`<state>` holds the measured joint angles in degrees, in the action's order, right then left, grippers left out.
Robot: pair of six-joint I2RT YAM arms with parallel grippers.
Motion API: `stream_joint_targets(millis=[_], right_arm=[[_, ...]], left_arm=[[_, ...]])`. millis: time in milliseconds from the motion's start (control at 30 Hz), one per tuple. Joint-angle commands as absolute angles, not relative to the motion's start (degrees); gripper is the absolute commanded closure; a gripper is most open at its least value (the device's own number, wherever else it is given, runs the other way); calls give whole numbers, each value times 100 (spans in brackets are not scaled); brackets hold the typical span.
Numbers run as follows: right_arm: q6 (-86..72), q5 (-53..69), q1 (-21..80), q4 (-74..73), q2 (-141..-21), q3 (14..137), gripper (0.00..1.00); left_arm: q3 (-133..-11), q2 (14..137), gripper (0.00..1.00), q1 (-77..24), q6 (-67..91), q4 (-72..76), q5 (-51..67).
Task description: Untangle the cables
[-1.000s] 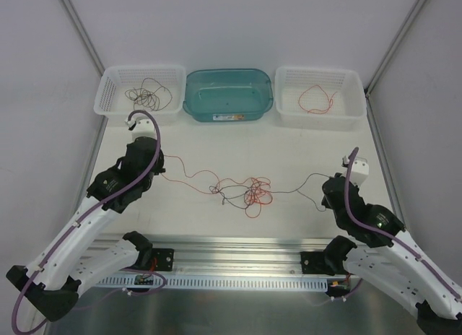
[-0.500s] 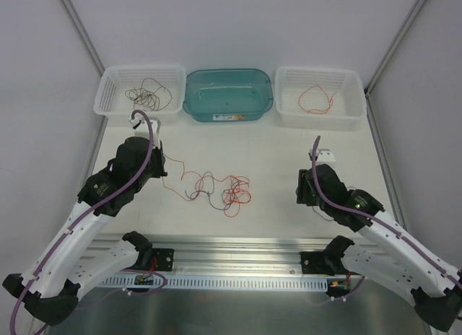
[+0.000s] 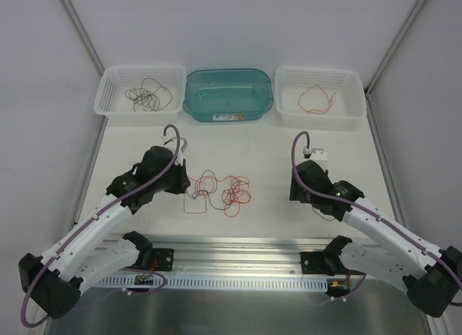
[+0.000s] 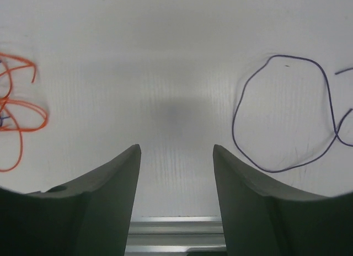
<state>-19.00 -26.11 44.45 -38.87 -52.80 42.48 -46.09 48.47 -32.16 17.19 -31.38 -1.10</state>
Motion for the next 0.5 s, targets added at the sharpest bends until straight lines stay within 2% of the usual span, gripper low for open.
stream_joint_targets(millis=[0, 200, 300, 400, 467], right_arm=[[-2338, -3033, 3930, -4052, -5195, 4061, 41], [-2145, -2365, 2928, -3280, -5343, 3630, 42], [-2066, -1996, 2357, -2892, -5703, 3507, 44], [-2065, -1916, 2215, -2664, -6134, 3507, 47], [-2048, -1828, 2145, -2462, -6415, 3507, 49]], left_arm=[[-4185, 5115, 97, -3190, 2258, -2752, 675], [-3754, 5581, 82, -3348, 2636, -2347, 765], [-3726, 5879, 66, -3489, 2619, -2311, 843], [-3744, 5854, 57, -3577, 2619, -2312, 993], [-3779, 5627, 41, -3586, 2602, -2338, 1063]])
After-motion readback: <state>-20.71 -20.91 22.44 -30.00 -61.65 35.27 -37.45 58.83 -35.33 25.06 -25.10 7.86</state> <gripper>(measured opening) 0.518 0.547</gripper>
